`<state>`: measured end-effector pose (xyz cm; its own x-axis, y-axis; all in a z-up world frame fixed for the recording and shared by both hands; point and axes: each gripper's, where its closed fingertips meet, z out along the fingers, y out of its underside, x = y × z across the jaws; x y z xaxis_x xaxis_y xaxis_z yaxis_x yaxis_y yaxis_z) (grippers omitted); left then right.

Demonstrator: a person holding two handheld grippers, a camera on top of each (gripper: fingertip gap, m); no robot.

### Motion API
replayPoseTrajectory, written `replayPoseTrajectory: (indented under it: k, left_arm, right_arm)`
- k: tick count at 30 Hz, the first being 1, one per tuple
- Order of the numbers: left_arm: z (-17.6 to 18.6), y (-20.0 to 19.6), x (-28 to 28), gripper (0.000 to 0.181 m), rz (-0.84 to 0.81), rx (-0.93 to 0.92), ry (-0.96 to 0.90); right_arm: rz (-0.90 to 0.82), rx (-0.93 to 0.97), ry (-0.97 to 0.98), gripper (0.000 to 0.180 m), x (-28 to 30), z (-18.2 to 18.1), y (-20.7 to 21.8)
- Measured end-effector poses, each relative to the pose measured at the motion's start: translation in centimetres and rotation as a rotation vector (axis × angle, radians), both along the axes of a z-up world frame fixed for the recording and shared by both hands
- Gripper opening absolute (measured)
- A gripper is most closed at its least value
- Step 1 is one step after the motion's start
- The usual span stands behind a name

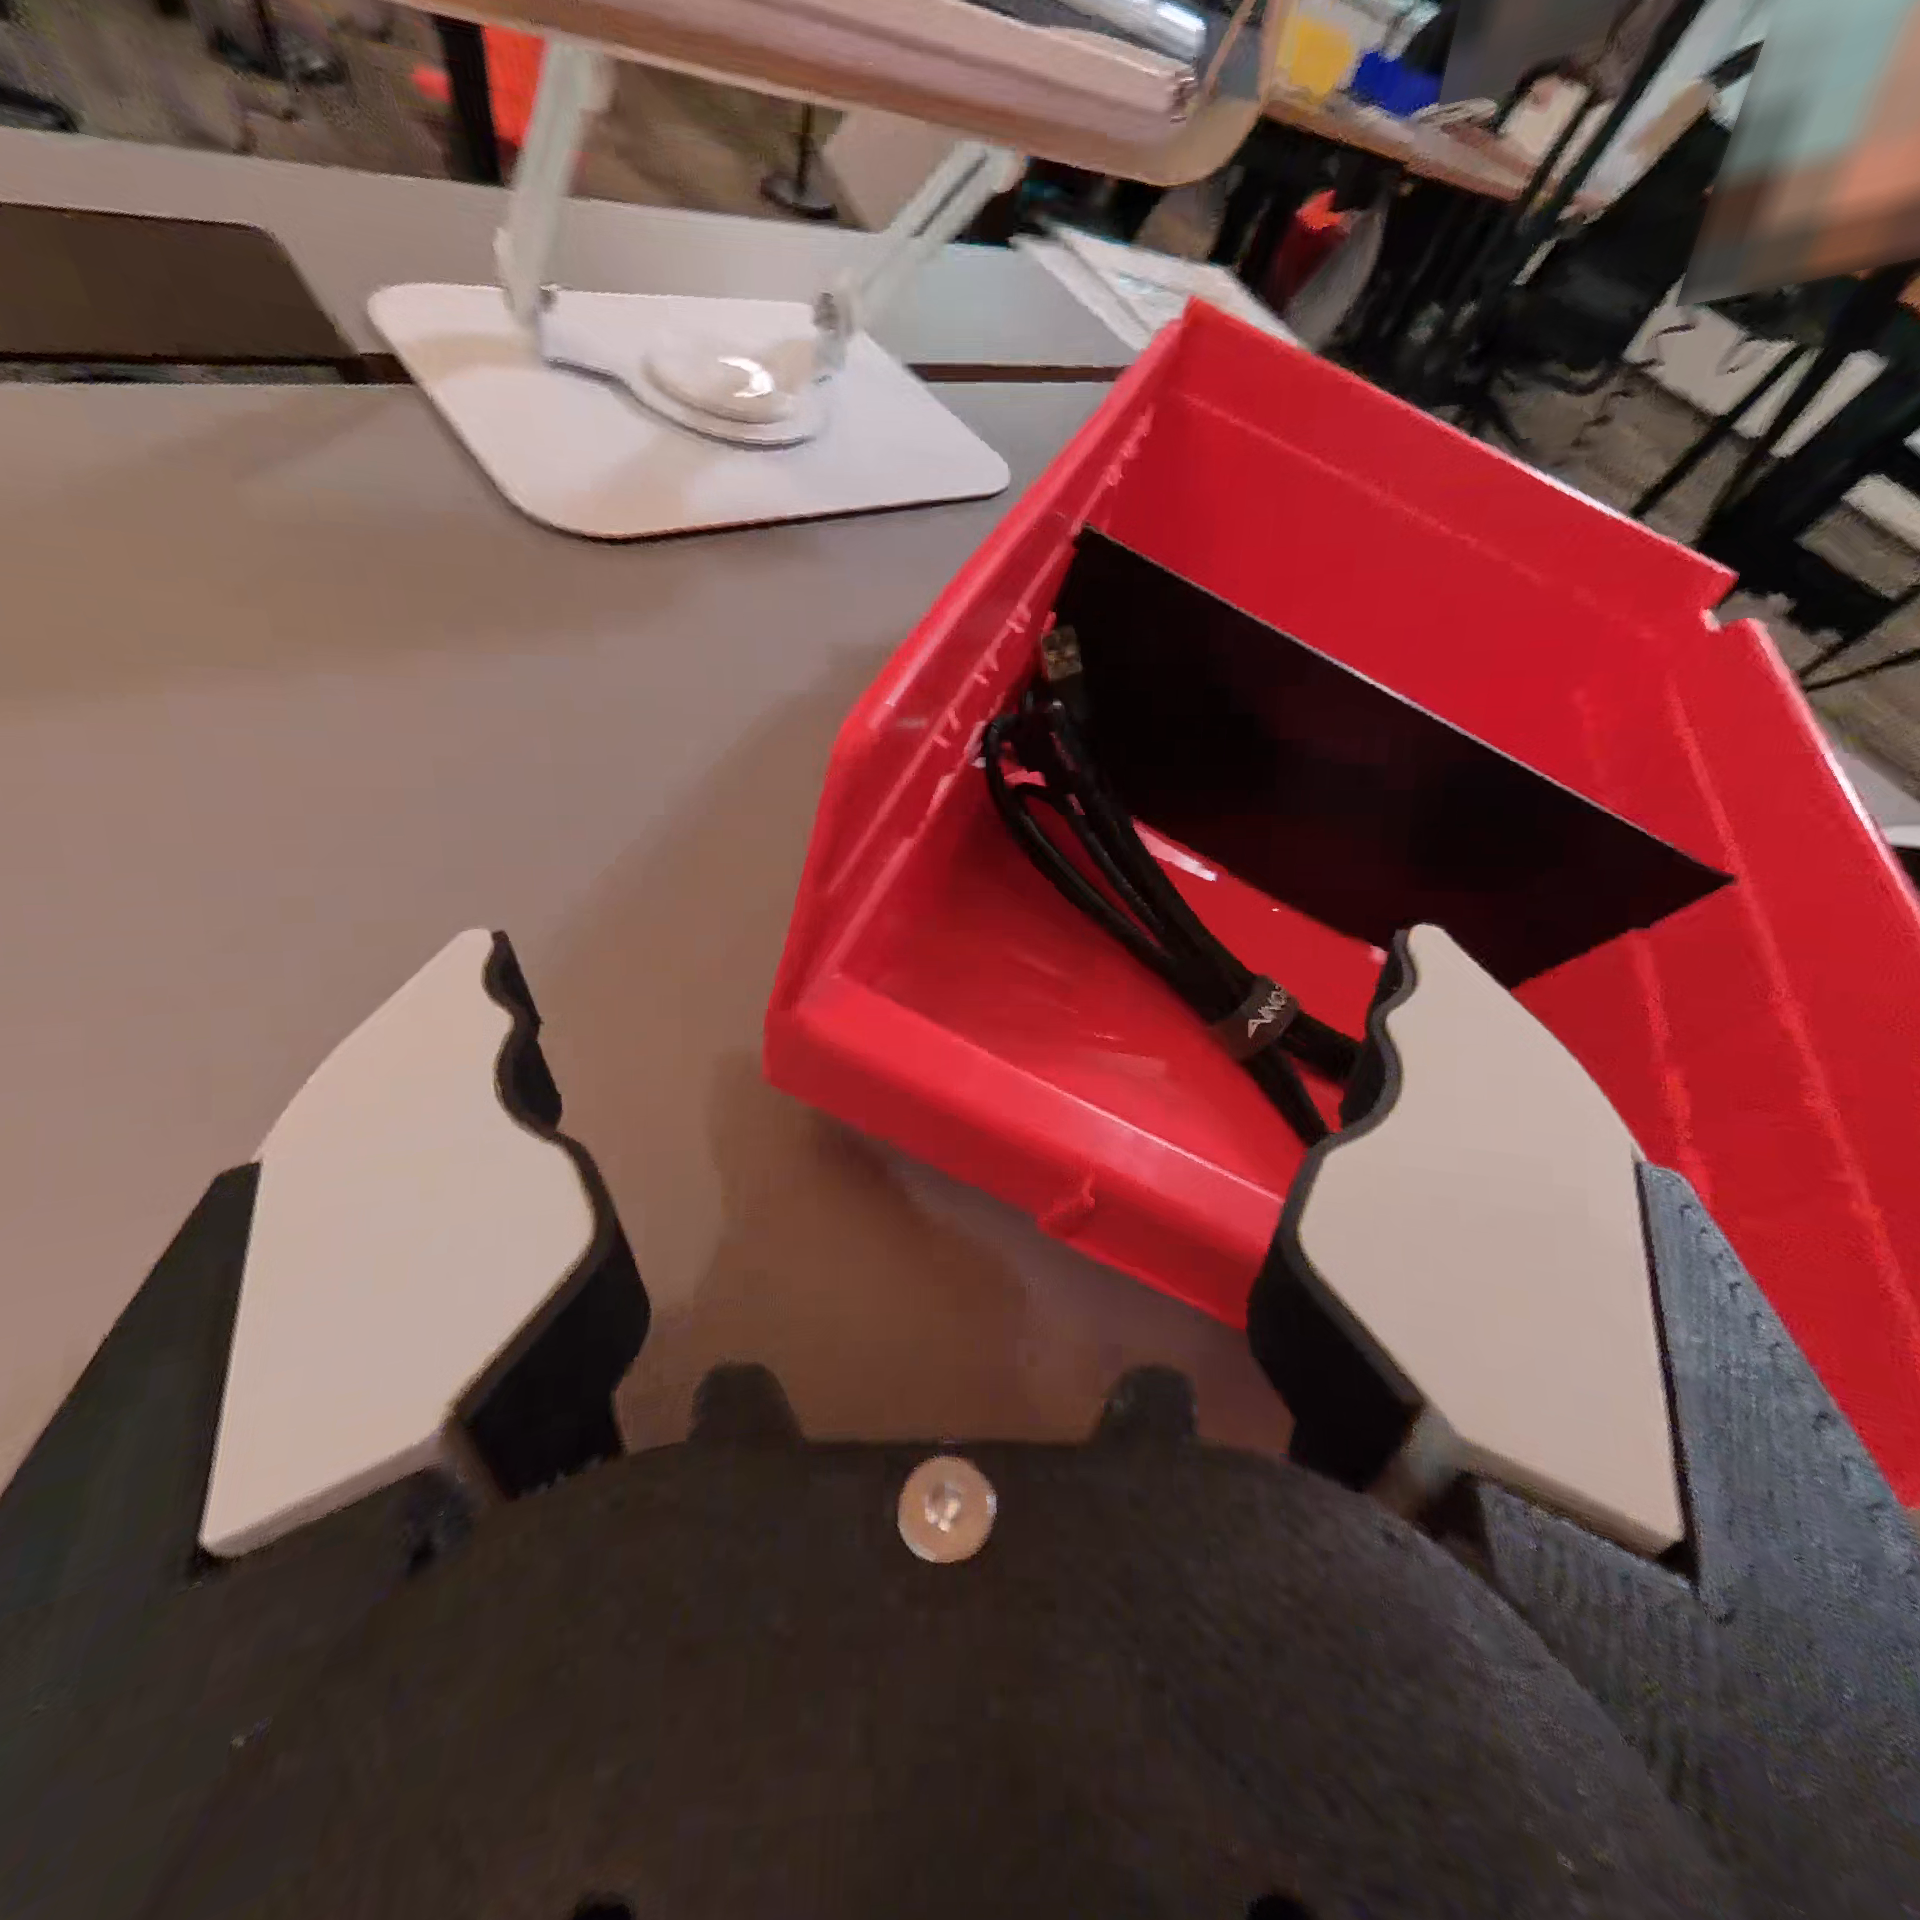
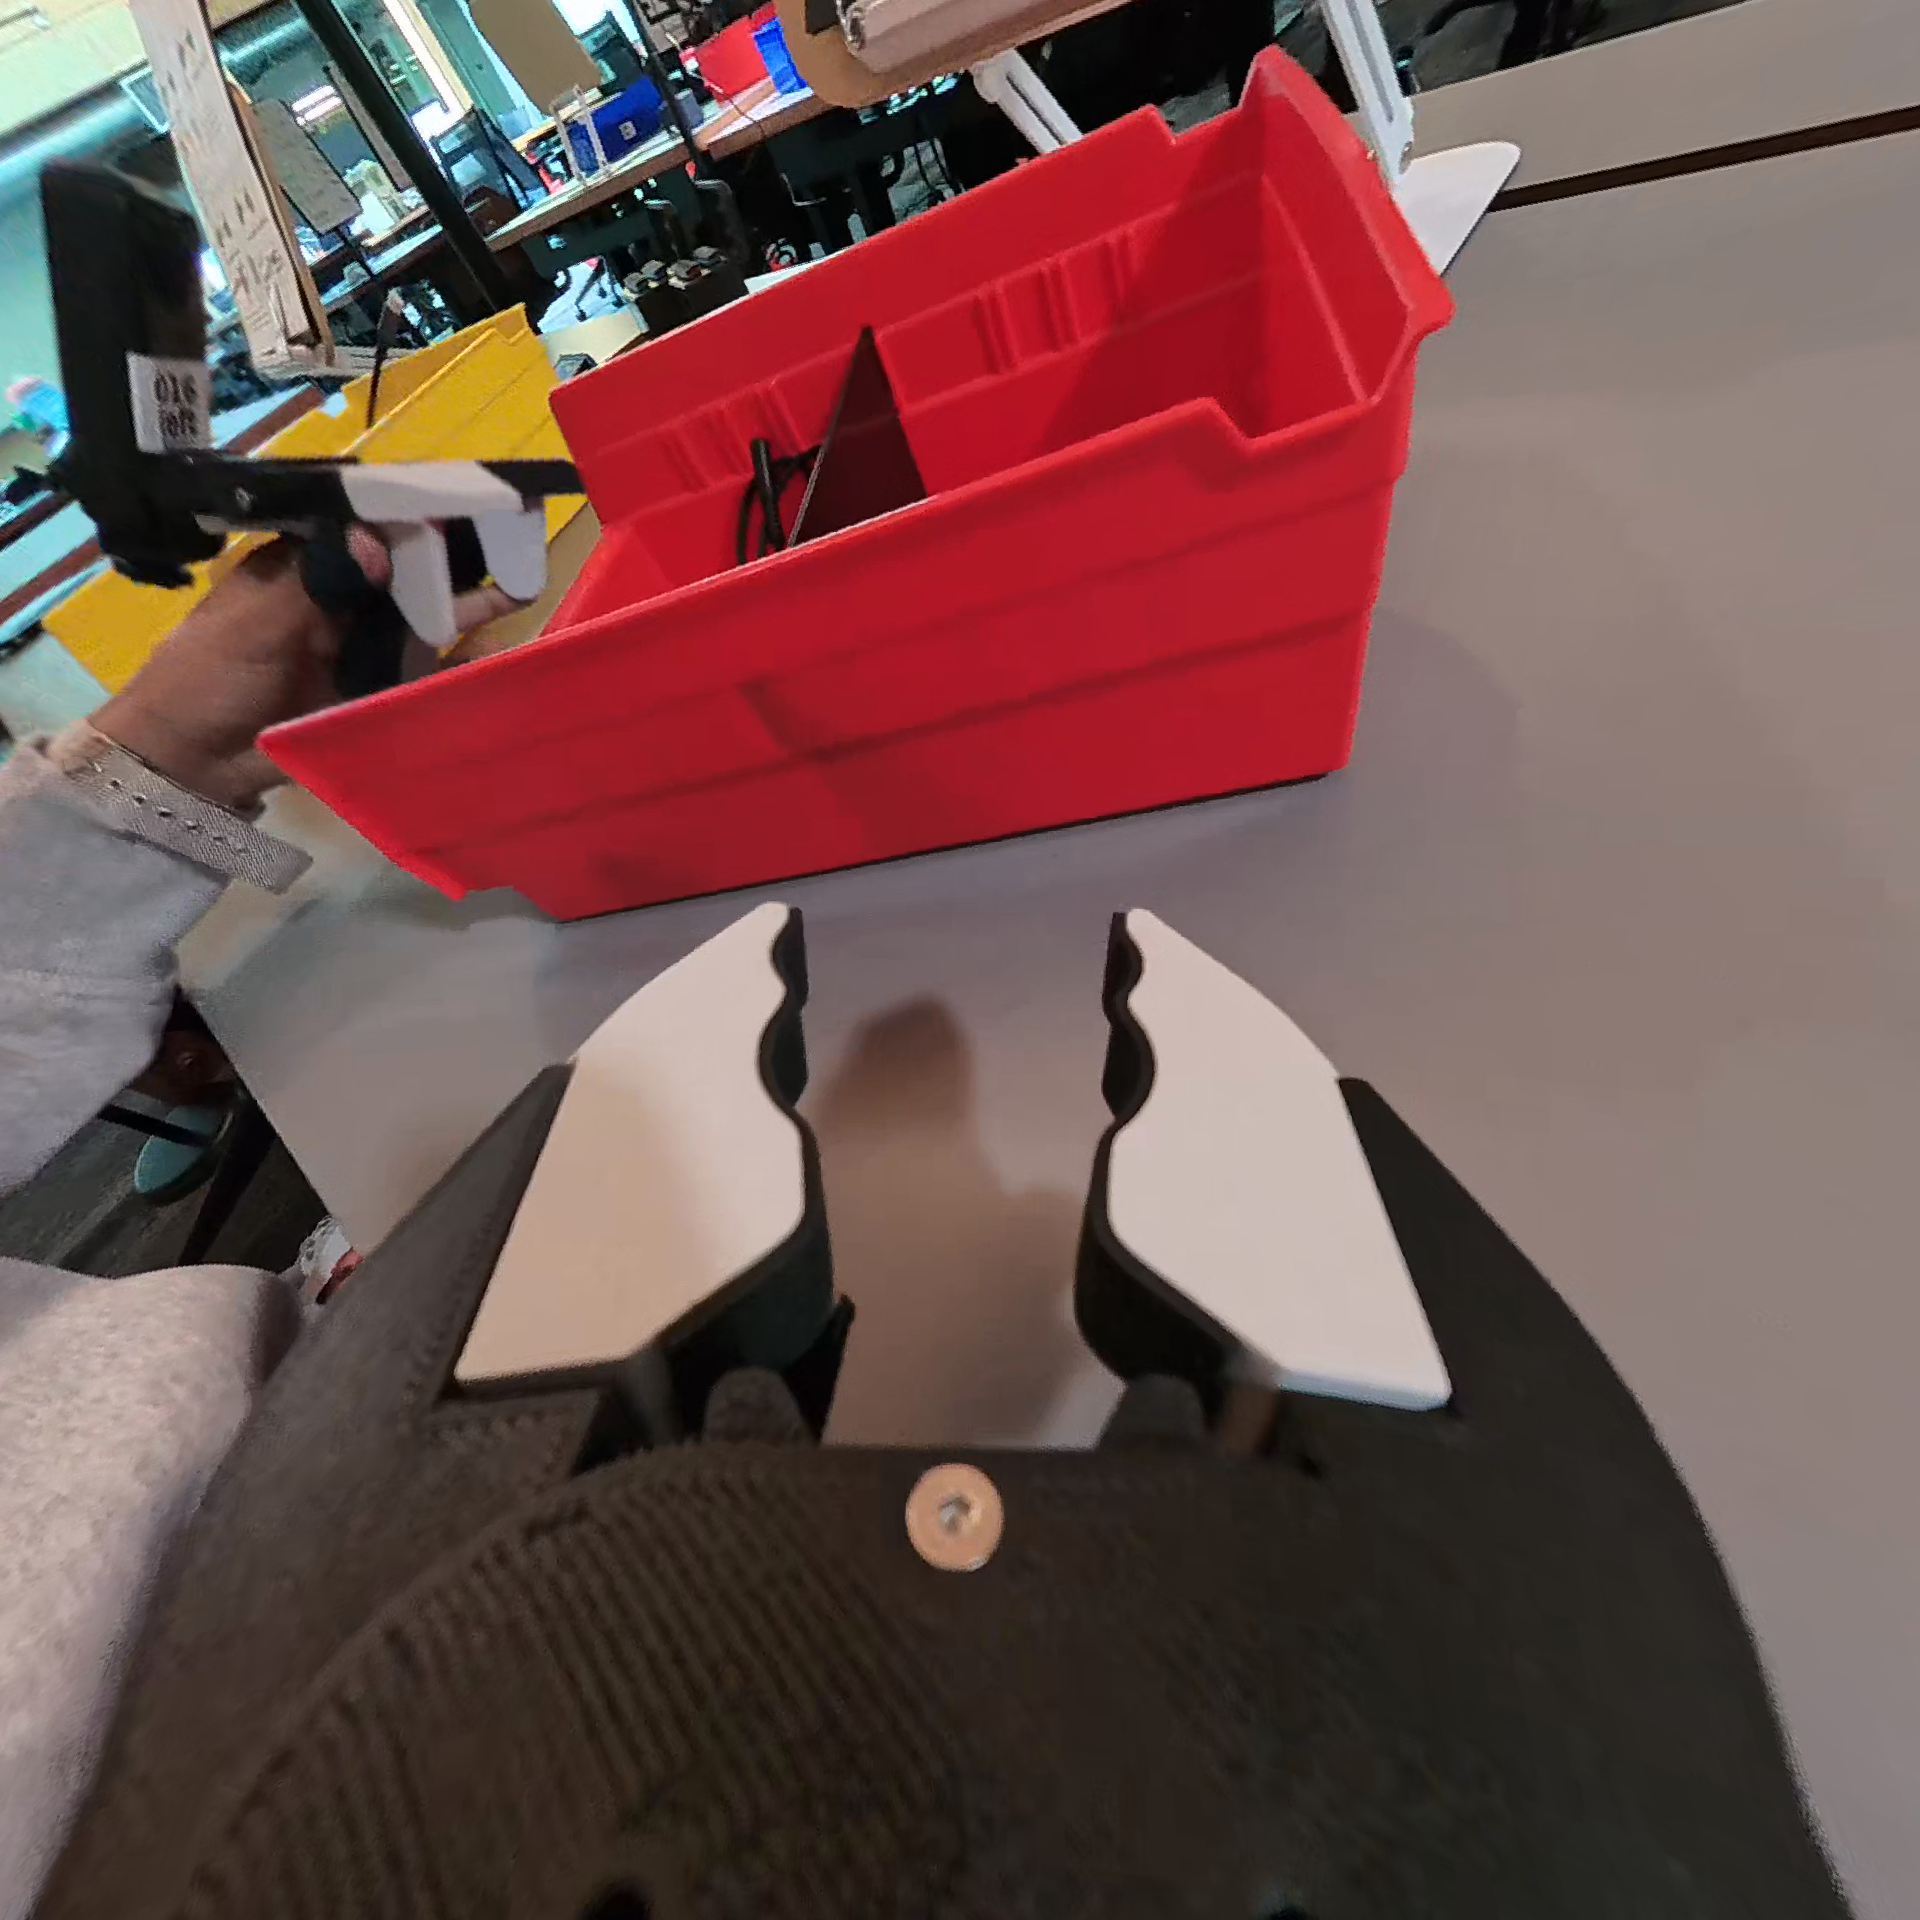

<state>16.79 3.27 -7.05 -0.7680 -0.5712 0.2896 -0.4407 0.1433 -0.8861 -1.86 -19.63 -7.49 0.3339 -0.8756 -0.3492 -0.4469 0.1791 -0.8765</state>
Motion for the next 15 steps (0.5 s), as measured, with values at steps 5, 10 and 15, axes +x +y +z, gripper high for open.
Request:
replayPoseTrajectory:
  k: [5,10,15]
  left_arm:
    - [0.2,-3.3,-1.8,0.145,-0.163,-0.129,0.047]
    - [0.5,-5.2,-8.1,0.055,-0.504,-0.208,0.291]
    - [0.3,-10.3,-13.8,0.064,-0.697,-0.219,0.296]
  right_arm:
    - [-0.016,0.033,0.022,0.056,0.2,-0.2,-0.4]
    - [-0.036,0.104,0.025,0.059,0.0,0.0,-1.1]
    - [-0.214,0.079,-0.135,0.063,-1.5,3.2,-7.6]
